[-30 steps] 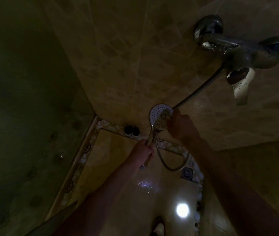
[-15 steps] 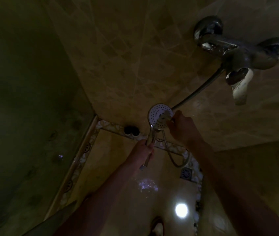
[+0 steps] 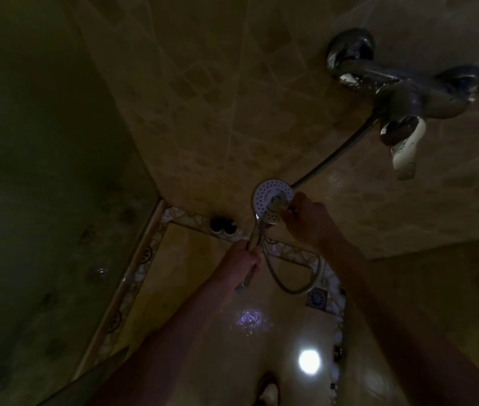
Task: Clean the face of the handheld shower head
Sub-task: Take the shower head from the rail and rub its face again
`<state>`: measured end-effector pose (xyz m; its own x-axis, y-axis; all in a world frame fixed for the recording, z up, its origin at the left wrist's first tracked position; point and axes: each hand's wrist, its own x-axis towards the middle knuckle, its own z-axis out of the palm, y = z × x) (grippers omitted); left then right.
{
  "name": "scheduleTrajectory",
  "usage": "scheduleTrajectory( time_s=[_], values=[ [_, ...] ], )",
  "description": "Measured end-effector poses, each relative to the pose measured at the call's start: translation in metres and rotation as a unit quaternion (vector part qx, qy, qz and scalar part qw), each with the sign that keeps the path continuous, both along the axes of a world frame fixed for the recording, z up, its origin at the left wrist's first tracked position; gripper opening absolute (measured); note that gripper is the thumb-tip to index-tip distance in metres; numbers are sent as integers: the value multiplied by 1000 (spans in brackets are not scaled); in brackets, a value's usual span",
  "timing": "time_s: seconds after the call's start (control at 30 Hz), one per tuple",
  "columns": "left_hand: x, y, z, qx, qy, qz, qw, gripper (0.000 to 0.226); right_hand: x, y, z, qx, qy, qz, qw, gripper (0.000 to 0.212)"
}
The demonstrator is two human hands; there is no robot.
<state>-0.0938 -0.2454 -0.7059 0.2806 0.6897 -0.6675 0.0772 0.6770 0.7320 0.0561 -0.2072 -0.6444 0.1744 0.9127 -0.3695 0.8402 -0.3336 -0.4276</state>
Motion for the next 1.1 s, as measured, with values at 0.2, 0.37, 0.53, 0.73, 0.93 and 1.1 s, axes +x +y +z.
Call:
scheduleTrajectory(
  time_s=[0.2, 0.37, 0.53, 0.73, 0.93, 1.1],
  values=[
    [0, 1, 2, -14, 2, -1, 1000, 20, 17, 7, 8, 2, -24, -44, 999, 27],
    [1, -1, 5, -11, -7, 7, 1000, 23, 14, -13, 1, -58, -26, -36, 997, 32],
    [0, -5, 7, -8, -8, -4, 1000, 11, -6, -12, -2, -30, -24, 25, 999, 36],
    [1, -4, 7, -9, -6, -8, 1000, 25, 10, 4, 5, 4, -44, -46, 998, 32],
    [2, -3, 1, -7, -3, -9, 1000, 26, 9, -19, 3, -44, -24, -41, 998, 34],
    [2, -6, 4, -1, -1, -24, 1000, 24, -3, -14, 4, -10, -19, 13, 1000, 30]
  ],
)
